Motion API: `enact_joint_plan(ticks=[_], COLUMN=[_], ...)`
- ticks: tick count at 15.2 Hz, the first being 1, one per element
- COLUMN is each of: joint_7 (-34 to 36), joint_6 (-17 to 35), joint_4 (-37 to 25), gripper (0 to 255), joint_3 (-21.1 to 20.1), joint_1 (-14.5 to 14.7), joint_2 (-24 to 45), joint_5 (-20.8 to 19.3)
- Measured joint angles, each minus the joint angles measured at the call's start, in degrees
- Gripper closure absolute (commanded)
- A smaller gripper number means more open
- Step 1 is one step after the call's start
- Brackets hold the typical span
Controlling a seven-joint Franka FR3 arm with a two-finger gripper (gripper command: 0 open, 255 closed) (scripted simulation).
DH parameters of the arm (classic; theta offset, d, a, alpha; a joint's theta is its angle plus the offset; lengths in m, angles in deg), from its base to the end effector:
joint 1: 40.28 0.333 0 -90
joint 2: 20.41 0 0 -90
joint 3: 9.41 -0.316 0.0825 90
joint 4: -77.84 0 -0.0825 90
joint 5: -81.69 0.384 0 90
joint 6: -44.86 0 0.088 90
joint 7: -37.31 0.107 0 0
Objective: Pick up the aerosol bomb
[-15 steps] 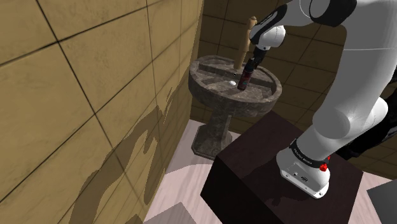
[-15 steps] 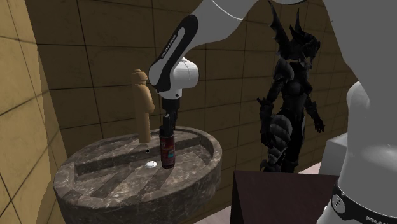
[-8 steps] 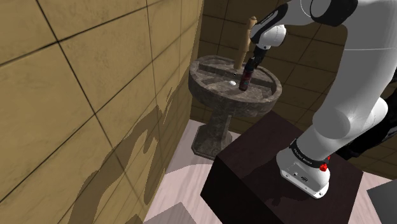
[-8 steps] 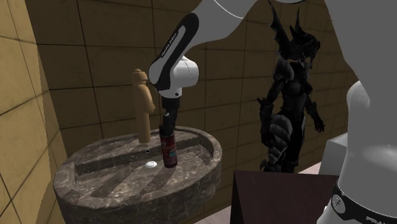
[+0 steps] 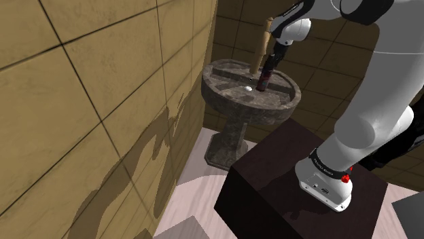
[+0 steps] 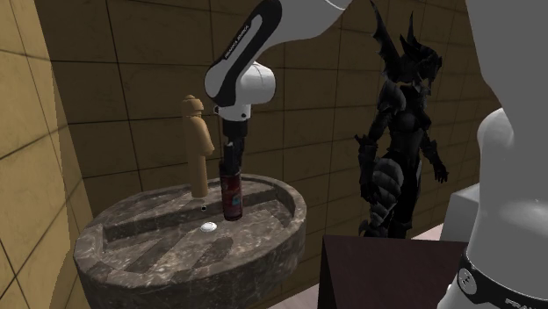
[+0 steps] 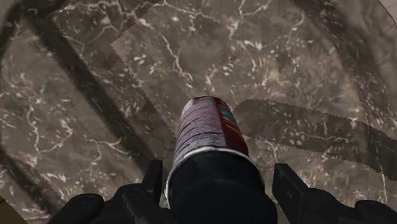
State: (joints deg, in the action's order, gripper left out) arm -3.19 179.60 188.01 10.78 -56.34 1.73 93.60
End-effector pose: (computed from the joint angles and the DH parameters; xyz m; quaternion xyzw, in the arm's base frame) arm 0.5153 -0.3596 0.3076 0.9991 -0.0194 0.0355 0.0135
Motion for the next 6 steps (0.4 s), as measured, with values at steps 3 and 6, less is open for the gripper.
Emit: enact_joint_plan(ticks=[3, 6], joint_7=[0.56, 0.93], joint_6=[-1.78, -3.40], joint_4=[-0.57, -1.23], gripper=[255, 255], joint_3=[0.36, 0.64], joint_1=[0.30, 0.45], joint_2=[-1.30, -2.32], joint_5=[-0.74, -1.33])
